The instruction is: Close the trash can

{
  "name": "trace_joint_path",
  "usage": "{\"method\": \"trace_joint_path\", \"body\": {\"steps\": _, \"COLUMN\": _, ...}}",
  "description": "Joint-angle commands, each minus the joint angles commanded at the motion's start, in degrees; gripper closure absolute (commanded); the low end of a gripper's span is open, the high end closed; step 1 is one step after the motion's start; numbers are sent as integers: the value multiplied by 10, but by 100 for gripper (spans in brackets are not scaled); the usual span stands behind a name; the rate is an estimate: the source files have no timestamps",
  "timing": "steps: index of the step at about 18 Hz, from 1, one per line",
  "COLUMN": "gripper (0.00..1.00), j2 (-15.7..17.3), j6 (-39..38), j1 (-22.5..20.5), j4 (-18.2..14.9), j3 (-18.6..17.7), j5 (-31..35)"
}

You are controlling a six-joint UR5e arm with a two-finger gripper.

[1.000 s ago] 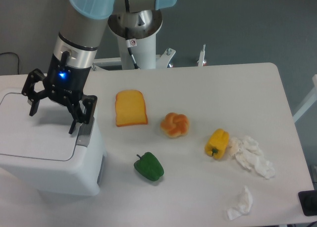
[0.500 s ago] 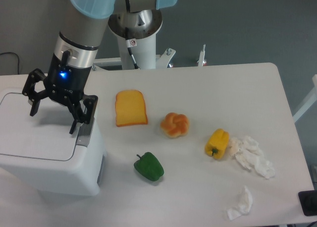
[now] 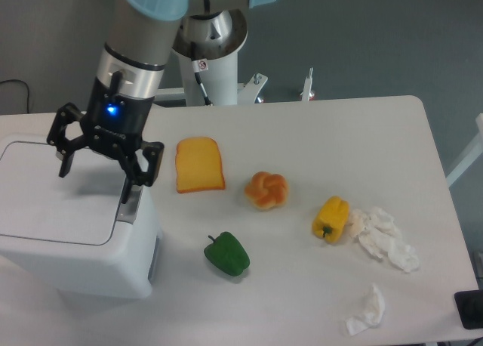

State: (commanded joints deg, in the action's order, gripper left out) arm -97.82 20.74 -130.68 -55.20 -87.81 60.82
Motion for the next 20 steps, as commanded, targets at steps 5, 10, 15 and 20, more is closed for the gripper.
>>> {"method": "trace_joint_path", "body": {"steps": 5, "gripper": 0, "j2": 7, "j6": 1, "j1": -34, "j4": -1, "j3": 7, "j5": 0}}
{"method": "trace_joint_path", "body": {"steps": 10, "gripper": 0, "j2": 11, "j6": 7, "j1": -69, "j4": -1, "j3": 7, "j5": 2}}
{"method": "trace_joint_path", "body": {"steps": 15, "gripper": 0, "j2": 11, "j6": 53, "j1": -105, "j4": -2, "j3": 3, "j5": 13}}
{"method": "trace_joint_path", "body": {"steps": 20, "gripper": 0, "j2": 11, "j6": 136, "j1": -132, "j4": -6, "j3": 0, "j5": 41}}
